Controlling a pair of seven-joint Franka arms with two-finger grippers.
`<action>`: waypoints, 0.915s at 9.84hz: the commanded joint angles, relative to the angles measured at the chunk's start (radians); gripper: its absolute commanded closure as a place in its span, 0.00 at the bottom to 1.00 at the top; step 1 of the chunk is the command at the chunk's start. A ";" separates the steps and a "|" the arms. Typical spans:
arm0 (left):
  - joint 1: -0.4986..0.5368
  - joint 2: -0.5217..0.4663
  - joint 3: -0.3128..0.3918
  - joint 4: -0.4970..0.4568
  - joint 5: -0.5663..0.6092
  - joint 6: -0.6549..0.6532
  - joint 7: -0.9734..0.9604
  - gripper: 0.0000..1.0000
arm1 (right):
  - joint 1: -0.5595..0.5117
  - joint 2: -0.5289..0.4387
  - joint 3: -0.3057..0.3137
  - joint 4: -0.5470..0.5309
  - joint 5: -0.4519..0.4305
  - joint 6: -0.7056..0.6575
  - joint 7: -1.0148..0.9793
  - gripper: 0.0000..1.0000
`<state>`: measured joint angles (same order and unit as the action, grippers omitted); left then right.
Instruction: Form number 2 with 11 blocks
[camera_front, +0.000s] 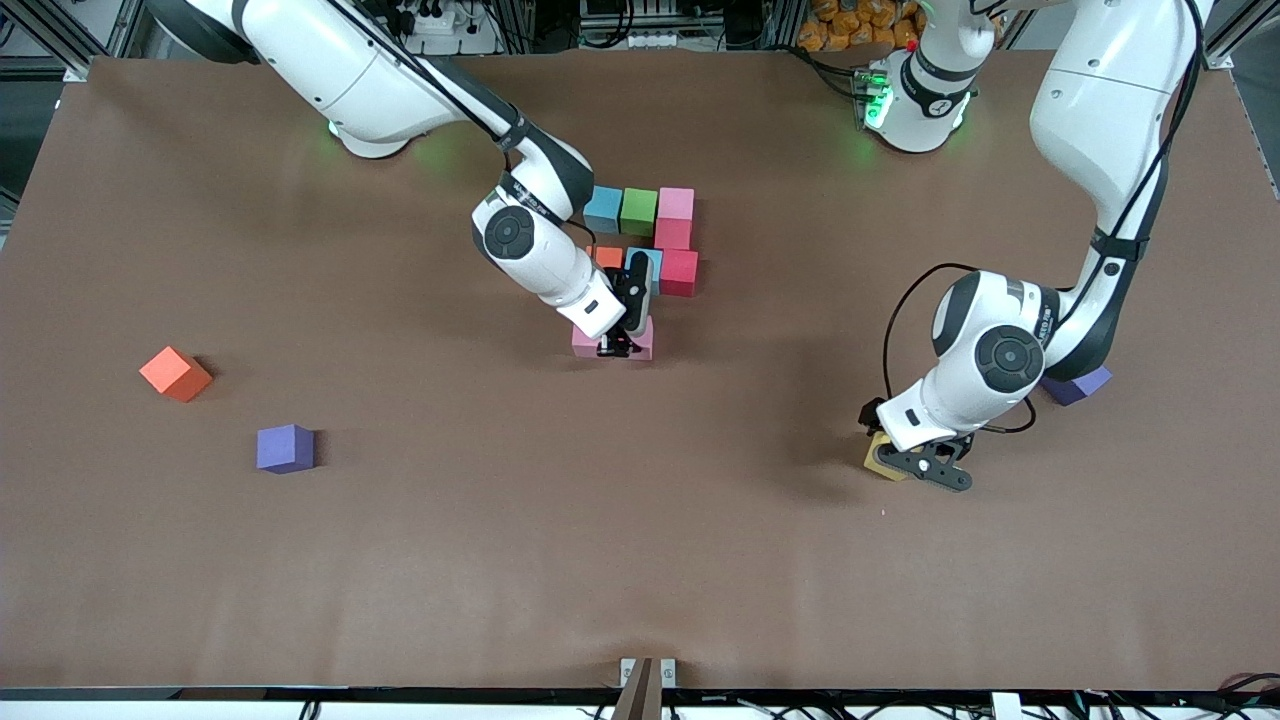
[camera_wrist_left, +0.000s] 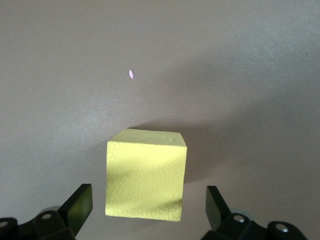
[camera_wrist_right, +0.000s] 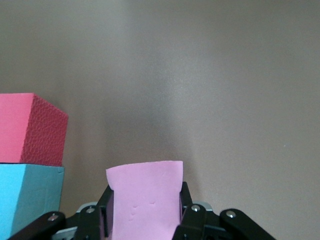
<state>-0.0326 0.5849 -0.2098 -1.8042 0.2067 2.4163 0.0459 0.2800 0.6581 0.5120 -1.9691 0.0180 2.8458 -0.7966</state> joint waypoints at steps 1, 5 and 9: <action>0.005 0.015 0.001 0.016 0.006 0.012 0.017 0.00 | 0.002 -0.037 -0.006 -0.040 -0.001 0.012 0.017 0.86; 0.023 0.033 0.001 0.016 0.058 0.024 0.015 0.00 | 0.002 -0.037 -0.006 -0.042 -0.001 0.012 0.017 0.86; 0.026 0.047 0.001 0.017 0.060 0.037 0.014 0.00 | 0.001 -0.040 -0.007 -0.043 -0.001 0.012 0.017 0.86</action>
<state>-0.0095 0.6163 -0.2052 -1.8034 0.2438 2.4422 0.0519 0.2800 0.6566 0.5117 -1.9727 0.0180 2.8505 -0.7959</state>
